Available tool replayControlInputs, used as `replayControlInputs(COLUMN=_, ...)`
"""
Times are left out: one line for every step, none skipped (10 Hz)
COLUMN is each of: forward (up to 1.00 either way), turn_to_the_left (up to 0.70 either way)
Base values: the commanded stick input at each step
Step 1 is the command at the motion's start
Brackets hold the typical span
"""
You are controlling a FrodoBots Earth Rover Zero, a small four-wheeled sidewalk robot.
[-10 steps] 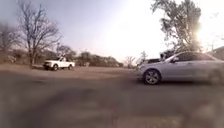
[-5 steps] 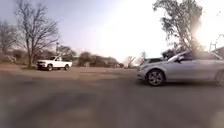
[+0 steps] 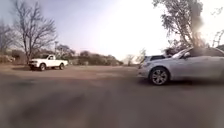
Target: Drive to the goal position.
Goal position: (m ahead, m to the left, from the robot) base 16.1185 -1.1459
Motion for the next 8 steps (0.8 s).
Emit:
replayControlInputs(forward=0.7, turn_to_the_left=0.0)
replayControlInputs(forward=0.7, turn_to_the_left=0.0)
replayControlInputs(forward=0.7, turn_to_the_left=0.0)
replayControlInputs(forward=0.7, turn_to_the_left=0.0)
replayControlInputs(forward=0.7, turn_to_the_left=0.0)
replayControlInputs(forward=0.7, turn_to_the_left=0.0)
replayControlInputs(forward=0.7, turn_to_the_left=0.0)
replayControlInputs(forward=0.7, turn_to_the_left=0.0)
